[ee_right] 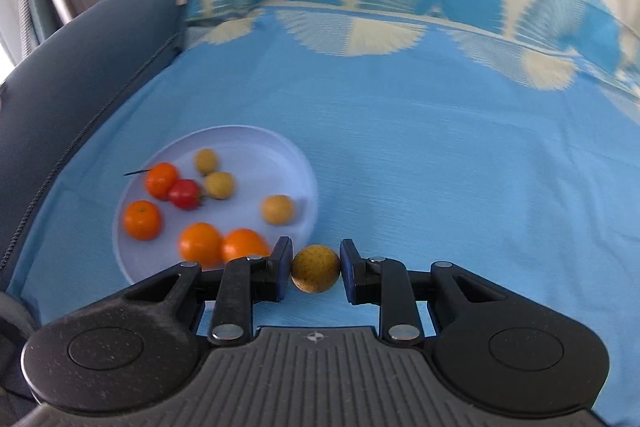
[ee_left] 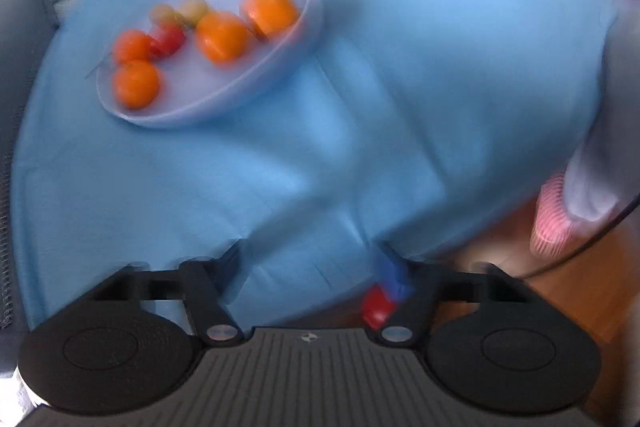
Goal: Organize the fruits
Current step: 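Open the left tool to drop the red tomato onto the plate, then open the right tool to drop the yellow longan onto the plate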
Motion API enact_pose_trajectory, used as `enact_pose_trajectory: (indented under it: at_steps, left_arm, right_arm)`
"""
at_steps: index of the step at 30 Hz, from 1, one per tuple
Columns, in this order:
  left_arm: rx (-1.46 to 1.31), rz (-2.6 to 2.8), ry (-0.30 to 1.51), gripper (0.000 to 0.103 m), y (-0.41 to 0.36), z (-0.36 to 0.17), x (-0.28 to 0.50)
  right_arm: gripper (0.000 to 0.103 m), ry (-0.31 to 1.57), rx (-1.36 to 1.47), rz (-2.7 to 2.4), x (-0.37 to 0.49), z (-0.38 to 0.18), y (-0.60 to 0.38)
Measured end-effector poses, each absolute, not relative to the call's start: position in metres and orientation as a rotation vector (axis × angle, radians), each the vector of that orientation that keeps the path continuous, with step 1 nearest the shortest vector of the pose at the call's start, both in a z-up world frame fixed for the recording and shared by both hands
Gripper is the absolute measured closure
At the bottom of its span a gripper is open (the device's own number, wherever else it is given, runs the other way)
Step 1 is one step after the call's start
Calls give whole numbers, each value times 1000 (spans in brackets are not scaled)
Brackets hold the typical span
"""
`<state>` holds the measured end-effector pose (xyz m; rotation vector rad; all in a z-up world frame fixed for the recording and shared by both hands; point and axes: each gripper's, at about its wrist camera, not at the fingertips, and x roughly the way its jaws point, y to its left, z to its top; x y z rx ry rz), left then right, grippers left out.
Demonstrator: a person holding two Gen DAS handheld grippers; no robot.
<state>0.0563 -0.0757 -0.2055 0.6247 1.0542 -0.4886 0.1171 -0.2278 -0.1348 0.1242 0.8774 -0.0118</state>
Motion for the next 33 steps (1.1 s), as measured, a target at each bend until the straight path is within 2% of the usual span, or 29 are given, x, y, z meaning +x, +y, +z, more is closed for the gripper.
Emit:
enact_pose_trajectory:
  at_steps: [4, 6, 7, 8, 14, 18, 19, 21, 24, 25, 26, 33]
  left_arm:
    - [645, -509, 1042, 34, -76, -211, 59]
    - [577, -510, 1075, 50, -70, -205, 70]
    - [541, -498, 1081, 75, -70, -198, 80]
    - [500, -476, 1085, 81, -63, -191, 90]
    - [284, -325, 1029, 81, -24, -144, 150]
    - [224, -273, 999, 79, -11, -131, 161]
    - [218, -268, 995, 78, -12, -128, 159]
    - [199, -259, 995, 70, -9, -123, 155]
    - [158, -254, 983, 42, -6, -111, 154]
    - [146, -243, 977, 25, -4, -105, 151]
    - [126, -236, 961, 19, -1, -100, 151]
    - [61, -196, 933, 15, 12, -95, 177]
  right_arm:
    - [76, 848, 145, -43, 99, -130, -249]
    - [76, 845, 155, -42, 95, -133, -256]
    - [76, 847, 157, -45, 96, -134, -258]
    - [76, 849, 164, -46, 96, -135, -260]
    - [76, 824, 211, -24, 101, -129, -261]
    - [76, 812, 192, 13, 104, -127, -252]
    - [76, 811, 182, 23, 105, -127, -248]
    - [76, 816, 166, 39, 108, -127, -240]
    - [76, 820, 160, 59, 112, -127, -231]
    - [76, 821, 155, 60, 113, -128, -229]
    - [76, 822, 149, 63, 113, -129, -226]
    - [76, 836, 132, 37, 128, -139, -227]
